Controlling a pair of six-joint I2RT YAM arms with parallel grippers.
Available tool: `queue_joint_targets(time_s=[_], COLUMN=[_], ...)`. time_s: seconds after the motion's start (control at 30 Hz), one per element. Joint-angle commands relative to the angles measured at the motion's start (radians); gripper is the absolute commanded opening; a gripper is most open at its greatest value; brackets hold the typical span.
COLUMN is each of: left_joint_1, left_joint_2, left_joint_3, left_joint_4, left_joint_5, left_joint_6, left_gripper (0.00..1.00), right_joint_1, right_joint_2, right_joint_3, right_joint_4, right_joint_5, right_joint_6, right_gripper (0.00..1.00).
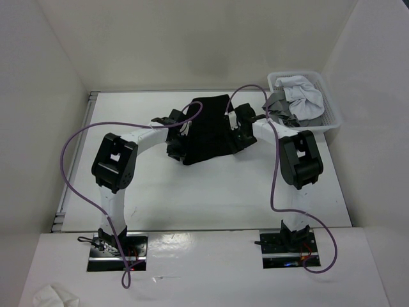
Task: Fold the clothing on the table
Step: Flatten the skirt out
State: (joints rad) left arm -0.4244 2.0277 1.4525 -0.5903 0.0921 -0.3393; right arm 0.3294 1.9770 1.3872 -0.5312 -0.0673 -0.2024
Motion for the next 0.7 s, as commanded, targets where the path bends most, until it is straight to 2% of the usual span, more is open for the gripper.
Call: queue_joint_targets(time_s=[0.0,0.17,0.27,0.67], left_joint_1=[-0.005,-0.005,-0.005,-0.005], left_joint_2=[0.009,0.019,0.028,0.028], left_joint_3=[0.002,0.012,0.022,0.022], left_joint_4=[0.007,-0.003,-0.003,-0.003], left_joint_5=[0.0,0.0,0.0,0.0], left_joint_6=[0.02,0.02,0.02,0.029], left_gripper=[0.38,0.38,0.38,0.38], right_joint_1=[-0.015,-0.035,-0.046,-0.075], right_joint_2=[0.011,0.031,0.04,0.028], right_joint_3=[-0.011,-0.002,0.021,0.139], right_joint_4=[0.042,0.051,0.051,-0.073], right_joint_5=[0.009,0.0,-0.028,-0.207], right_joint_6=[-0.005,-0.005,-0.005,-0.025], right_gripper=[0.74,0.63,0.6,0.71])
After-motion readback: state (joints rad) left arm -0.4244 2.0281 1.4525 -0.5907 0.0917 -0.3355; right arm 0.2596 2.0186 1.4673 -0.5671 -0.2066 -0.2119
